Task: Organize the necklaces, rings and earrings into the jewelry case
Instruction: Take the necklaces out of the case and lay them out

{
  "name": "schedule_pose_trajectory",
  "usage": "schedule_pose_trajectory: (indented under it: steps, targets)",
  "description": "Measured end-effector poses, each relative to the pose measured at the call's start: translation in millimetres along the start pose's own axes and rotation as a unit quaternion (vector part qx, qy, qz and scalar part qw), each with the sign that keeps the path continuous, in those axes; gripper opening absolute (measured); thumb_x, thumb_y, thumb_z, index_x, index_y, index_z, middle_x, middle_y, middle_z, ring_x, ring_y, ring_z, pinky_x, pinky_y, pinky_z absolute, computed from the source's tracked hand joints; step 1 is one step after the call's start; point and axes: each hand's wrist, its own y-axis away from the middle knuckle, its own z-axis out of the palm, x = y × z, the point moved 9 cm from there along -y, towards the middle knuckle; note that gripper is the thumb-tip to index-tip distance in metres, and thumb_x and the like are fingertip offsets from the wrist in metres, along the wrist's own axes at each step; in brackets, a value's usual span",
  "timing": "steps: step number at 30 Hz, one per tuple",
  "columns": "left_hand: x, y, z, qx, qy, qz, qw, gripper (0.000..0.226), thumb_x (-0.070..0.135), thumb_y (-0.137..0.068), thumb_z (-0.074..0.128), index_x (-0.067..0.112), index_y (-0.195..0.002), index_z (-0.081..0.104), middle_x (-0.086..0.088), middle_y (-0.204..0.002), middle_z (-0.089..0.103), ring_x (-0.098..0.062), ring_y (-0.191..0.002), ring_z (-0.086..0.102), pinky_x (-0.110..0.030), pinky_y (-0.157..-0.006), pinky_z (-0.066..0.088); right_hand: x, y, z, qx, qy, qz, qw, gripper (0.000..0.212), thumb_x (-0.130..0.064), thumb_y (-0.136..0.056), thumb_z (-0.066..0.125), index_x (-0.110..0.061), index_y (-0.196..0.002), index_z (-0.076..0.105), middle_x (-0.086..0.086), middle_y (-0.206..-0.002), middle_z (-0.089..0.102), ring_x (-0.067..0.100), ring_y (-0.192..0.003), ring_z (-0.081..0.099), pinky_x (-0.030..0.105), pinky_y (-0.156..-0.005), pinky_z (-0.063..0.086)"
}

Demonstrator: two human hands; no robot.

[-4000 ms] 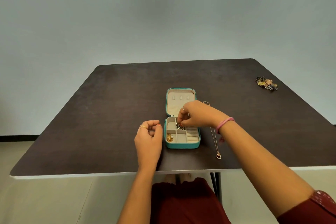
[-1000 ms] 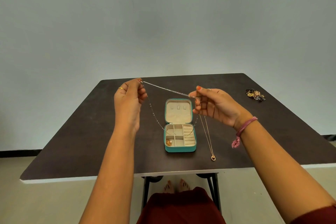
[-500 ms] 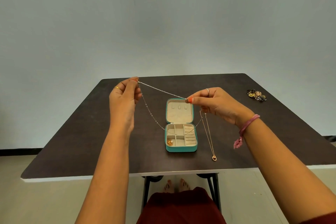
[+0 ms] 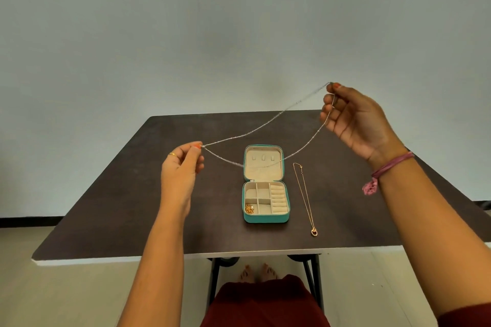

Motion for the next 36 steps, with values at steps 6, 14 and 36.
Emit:
schedule_pose_trajectory:
  steps: [6,14,36]
  targets:
    - [-34,15,3,-0.028,-0.053,-0.052,0.997,0.013,0.018,-0.094,0.056,0.021,-0.102,0.066,0.001,-0.092,0.065,-0.009,-0.086,0.059,-0.021,-0.071,0.048,-23,-2,2,0.003,-0.028,-0.018,0.999,0.014,-0.018,-0.095,0.051,-0.016,-0.086,0.062,-0.002,-0.076,0.068,0.008,-0.069,0.063,0.025,-0.069,0.054]
    - [-63,44,33,-0.096,-0.158,-0.102,0.977,0.012,0.024,-0.092,0.059,0.026,-0.1,0.068,0.002,-0.091,0.065,-0.009,-0.083,0.055,-0.025,-0.071,0.044,-28,-8,15,0.0,-0.058,-0.022,0.998,0.017,-0.02,-0.095,0.047,-0.016,-0.083,0.059,0.002,-0.093,0.072,0.011,-0.077,0.067,0.026,-0.072,0.055]
    - [-69,112,82,-0.212,0.058,-0.168,0.961,0.016,0.006,-0.087,0.064,0.011,-0.1,0.073,-0.01,-0.088,0.073,-0.012,-0.078,0.066,-0.022,-0.073,0.056,-36,-41,-49,0.111,-0.006,-0.032,0.993,0.015,-0.018,-0.097,0.049,-0.015,-0.087,0.06,0.004,-0.104,0.07,0.016,-0.084,0.067,0.026,-0.064,0.053]
